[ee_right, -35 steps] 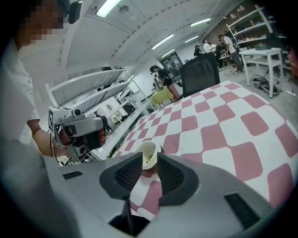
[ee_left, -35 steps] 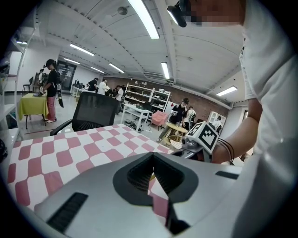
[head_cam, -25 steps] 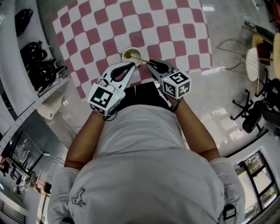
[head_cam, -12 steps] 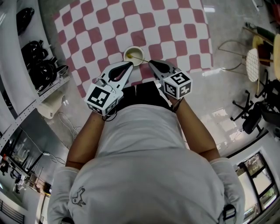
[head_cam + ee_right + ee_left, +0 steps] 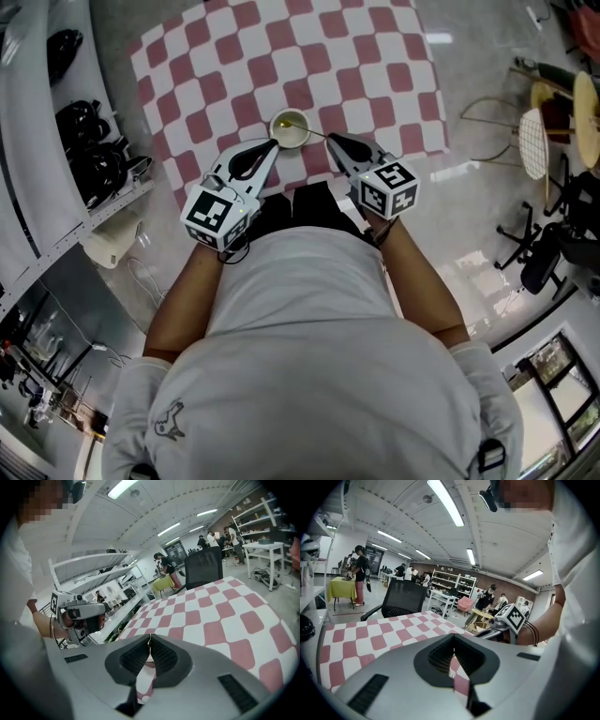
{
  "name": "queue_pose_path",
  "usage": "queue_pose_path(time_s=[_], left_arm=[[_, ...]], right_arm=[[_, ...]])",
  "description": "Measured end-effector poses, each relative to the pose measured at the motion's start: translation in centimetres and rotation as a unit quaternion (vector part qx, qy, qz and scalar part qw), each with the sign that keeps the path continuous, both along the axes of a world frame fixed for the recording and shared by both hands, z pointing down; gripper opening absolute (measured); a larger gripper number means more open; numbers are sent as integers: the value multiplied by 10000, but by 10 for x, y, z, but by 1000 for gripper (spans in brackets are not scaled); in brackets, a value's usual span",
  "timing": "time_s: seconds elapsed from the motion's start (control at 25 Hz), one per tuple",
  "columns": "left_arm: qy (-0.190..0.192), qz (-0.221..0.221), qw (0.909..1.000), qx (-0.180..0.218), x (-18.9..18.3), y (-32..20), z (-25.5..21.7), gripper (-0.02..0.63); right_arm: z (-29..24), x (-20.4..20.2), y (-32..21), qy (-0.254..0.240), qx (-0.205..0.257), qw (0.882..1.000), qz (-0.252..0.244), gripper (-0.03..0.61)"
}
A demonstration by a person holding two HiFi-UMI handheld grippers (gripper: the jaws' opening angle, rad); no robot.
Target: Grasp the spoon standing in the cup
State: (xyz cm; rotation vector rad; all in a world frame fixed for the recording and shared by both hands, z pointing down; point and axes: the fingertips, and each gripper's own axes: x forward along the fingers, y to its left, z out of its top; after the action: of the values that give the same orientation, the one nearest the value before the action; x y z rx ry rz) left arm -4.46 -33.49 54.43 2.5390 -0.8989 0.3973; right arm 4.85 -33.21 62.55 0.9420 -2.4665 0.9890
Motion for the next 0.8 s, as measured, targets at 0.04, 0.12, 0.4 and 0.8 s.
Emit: queue_pose_path(time_s=[0.04, 0.12, 0.4, 0.8], left_arm=[[8, 5, 10000, 43, -2, 1, -4, 11], [23, 27, 9999, 152, -6, 2, -15, 11], [74, 193, 9972, 713, -17, 2, -62, 11], [179, 243, 9918, 1241, -47, 20, -112, 11]], right_arm=[[-5, -1, 0, 8, 57, 10000, 16, 34], [-18, -2, 0, 31, 189, 9998, 35, 34], [-64, -10, -3, 70, 646, 9978, 121, 34], [-125, -21, 12, 208, 1297, 9910, 260, 34]])
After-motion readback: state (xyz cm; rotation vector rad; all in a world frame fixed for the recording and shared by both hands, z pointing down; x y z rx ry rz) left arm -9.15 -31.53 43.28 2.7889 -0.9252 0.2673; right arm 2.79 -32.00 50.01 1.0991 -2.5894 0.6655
